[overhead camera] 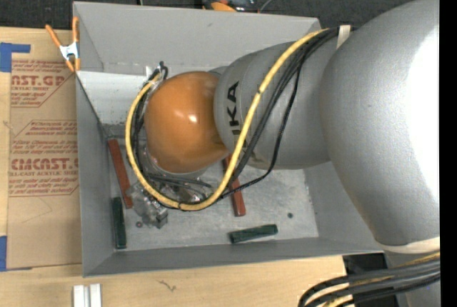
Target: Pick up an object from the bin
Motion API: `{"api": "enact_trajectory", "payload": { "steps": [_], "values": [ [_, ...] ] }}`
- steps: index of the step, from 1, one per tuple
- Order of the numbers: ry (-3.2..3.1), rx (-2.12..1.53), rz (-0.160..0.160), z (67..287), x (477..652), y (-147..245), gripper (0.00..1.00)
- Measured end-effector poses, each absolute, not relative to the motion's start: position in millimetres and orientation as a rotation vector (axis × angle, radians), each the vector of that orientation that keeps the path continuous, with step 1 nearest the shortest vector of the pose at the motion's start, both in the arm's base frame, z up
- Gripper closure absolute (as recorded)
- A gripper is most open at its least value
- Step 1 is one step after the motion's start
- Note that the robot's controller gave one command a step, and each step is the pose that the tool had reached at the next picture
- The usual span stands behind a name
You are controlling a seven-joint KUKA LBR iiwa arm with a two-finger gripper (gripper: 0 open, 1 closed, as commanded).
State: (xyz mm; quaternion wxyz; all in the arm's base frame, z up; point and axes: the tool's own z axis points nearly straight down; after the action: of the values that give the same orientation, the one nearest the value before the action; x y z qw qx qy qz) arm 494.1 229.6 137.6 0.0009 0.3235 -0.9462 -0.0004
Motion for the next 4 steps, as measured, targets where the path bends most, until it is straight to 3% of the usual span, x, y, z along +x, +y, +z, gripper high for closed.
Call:
{"api": "enact_trajectory", "payload": {
  "steps": [1,2,3,4],
  "values": [
    [-3.068,0.688,-0.002,147,512.1,223,1.00],
    [-3.125,0.333,-0.001,147,506.6,229,1.00],
    [-3.125,0.335,-0.001,147,506.7,229,0.00],
    [-3.006,0.915,0.001,103,536.0,205,0.00]
  ]
}}
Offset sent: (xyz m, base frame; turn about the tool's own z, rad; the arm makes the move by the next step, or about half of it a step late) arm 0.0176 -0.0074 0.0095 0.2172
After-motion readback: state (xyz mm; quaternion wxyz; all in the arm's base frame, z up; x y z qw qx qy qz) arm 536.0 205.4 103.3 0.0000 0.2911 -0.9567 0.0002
